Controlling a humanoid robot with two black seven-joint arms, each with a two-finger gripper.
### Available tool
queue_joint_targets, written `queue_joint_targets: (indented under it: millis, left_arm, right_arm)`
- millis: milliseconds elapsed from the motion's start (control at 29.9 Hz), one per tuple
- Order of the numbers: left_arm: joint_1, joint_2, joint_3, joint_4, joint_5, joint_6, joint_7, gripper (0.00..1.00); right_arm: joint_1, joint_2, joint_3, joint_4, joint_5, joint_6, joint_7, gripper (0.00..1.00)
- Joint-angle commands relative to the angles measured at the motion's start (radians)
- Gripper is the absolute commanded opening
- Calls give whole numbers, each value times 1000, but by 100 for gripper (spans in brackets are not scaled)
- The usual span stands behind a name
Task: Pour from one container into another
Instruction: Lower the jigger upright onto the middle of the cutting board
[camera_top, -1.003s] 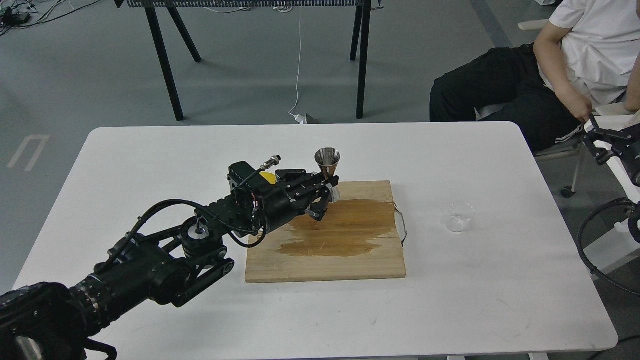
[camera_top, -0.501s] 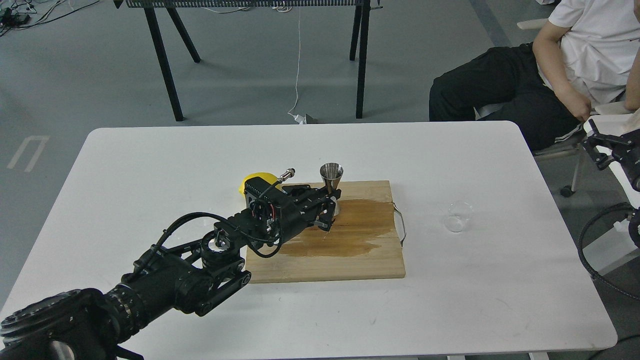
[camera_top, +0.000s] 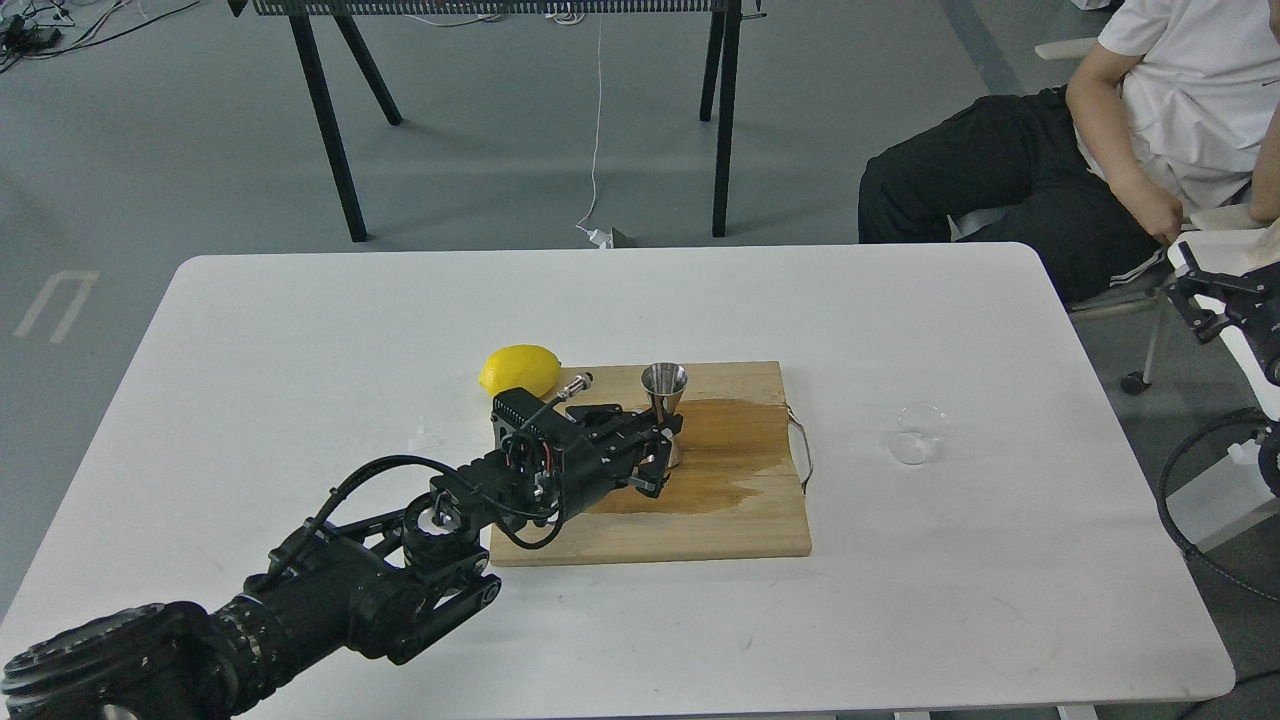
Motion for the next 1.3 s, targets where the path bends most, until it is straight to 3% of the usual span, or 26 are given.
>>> queue_joint_targets:
  millis: [0, 568, 769, 1270]
  left_arm:
    - [3, 7, -2, 1, 0, 3, 2, 9]
    - [-8, 14, -5, 1, 0, 3, 4, 21]
    - [-8, 17, -7, -2, 0, 3, 4, 42]
    - [-2, 39, -4, -46, 0, 5, -1, 52]
  right_arm:
    - [1, 0, 4, 0, 0, 0, 0, 100]
    - [-1, -2, 5, 0, 0, 0, 0, 100]
    - [-1, 0, 4, 0, 1, 0, 0, 100]
    - [-1, 0, 4, 0, 0, 0, 0, 100]
